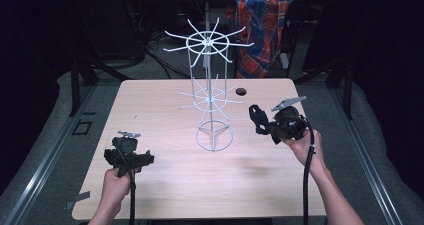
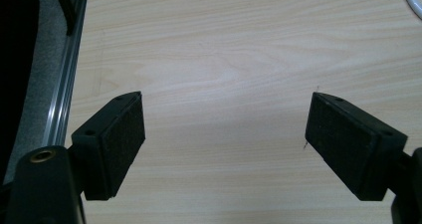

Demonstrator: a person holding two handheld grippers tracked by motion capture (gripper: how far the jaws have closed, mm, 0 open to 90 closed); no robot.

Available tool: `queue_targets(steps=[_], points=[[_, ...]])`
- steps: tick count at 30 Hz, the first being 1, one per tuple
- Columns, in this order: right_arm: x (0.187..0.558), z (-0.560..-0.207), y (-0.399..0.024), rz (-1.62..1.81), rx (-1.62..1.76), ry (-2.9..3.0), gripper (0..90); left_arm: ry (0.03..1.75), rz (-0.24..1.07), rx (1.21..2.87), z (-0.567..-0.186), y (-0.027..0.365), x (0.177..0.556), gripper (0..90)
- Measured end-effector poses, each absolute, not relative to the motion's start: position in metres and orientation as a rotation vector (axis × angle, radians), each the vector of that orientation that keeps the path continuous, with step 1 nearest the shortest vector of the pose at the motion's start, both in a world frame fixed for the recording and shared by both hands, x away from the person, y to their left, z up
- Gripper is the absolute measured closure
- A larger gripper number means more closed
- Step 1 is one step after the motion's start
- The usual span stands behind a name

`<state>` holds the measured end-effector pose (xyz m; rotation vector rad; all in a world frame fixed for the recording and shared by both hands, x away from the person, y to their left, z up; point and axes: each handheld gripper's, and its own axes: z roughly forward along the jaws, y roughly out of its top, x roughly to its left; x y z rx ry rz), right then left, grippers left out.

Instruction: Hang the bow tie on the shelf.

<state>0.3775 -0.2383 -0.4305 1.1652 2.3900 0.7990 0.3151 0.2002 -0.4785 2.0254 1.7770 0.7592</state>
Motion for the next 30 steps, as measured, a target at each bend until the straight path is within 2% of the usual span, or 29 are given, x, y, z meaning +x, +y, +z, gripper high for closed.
queue_targets(steps=[30], points=[[0.373, -0.403, -0.230, 0.909, 1.117, 2.351, 75.0, 1.776, 0.752, 2.033, -0.479, 0.199, 0.315, 16.2]])
